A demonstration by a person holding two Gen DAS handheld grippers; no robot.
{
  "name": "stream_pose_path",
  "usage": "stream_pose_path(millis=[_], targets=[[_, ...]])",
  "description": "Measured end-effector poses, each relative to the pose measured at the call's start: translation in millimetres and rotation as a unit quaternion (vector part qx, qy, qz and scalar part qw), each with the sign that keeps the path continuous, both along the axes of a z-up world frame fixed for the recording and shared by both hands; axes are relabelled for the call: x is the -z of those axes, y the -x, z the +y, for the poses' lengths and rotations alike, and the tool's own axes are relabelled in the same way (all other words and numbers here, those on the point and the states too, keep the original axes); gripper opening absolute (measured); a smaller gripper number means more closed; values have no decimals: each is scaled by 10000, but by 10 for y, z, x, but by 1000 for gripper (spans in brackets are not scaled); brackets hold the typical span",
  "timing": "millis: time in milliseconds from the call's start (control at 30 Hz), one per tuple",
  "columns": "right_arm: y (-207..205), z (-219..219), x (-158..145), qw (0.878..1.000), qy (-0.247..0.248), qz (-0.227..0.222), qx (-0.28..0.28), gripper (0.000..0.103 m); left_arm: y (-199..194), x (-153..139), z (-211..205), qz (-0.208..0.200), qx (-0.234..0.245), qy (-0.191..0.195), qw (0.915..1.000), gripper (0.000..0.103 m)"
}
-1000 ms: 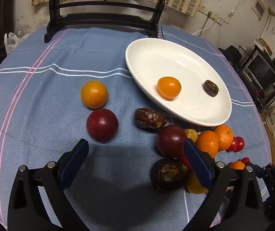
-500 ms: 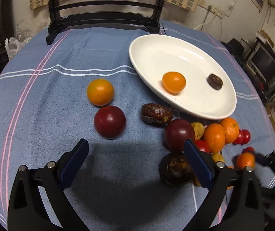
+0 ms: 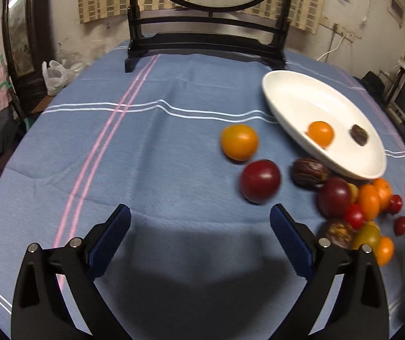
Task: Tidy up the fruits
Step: 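Place the dark red plum on the plate with left tool while right carries mandarin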
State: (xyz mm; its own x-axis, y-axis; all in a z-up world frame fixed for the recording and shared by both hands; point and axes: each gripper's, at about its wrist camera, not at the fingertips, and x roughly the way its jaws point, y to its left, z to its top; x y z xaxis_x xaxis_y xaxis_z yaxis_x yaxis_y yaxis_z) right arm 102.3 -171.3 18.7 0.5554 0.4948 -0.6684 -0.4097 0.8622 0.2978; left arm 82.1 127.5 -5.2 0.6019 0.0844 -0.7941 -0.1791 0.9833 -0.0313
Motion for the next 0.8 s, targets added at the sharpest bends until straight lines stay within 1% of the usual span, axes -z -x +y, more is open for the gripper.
stream_pose_path(millis=[100,167,200,233,267,300,333,400,433,467,500,567,600,700,733,800], targets=[[41,-13,23,10000,-27,57,-19,43,-123,23,-113,124,169,-247,9995,97],[53,-16,33,10000,-45,62,-33,43,-186,55,-203,212,287,-291,9989,96],[64,-13,31,10000,-49,53,-46,43,-225,77,-252,266,356,-245,9987,96],[73,-13,27,10000,-60,48,-51,43,-268,105,-292,321,406,-177,9985,90],[80,-11,23,9999,-71,45,-66,43,-316,146,-327,394,441,-133,9982,81],[91,-4,20,9999,-77,36,-94,43,-349,174,-342,449,455,-126,9979,76],[97,2,19,9999,-72,28,-100,43,-381,214,-376,520,464,-154,9974,69],[110,11,16,9999,-48,2,-128,43,-451,230,-399,442,419,-201,9979,64],[109,16,21,9999,-43,8,-148,43,-479,230,-405,442,425,-137,9980,56],[104,25,36,9999,-30,37,-161,43,-497,220,-411,415,432,-79,9982,44],[97,20,44,9999,-19,58,-160,43,-513,212,-437,371,503,-32,9980,38],[87,16,59,9999,-20,90,-137,43,-513,213,-484,416,520,-149,9977,38],[81,0,58,9999,-56,107,-111,43,-499,205,-493,447,529,-137,9975,38],[80,-65,-16,9998,-176,91,26,43,-420,91,-488,551,631,187,9963,38],[79,-76,-46,9998,-197,59,54,43,-397,18,-501,494,676,220,9962,38],[73,-72,-141,9998,-167,-21,100,43,-359,-152,-554,285,776,149,9965,38]])
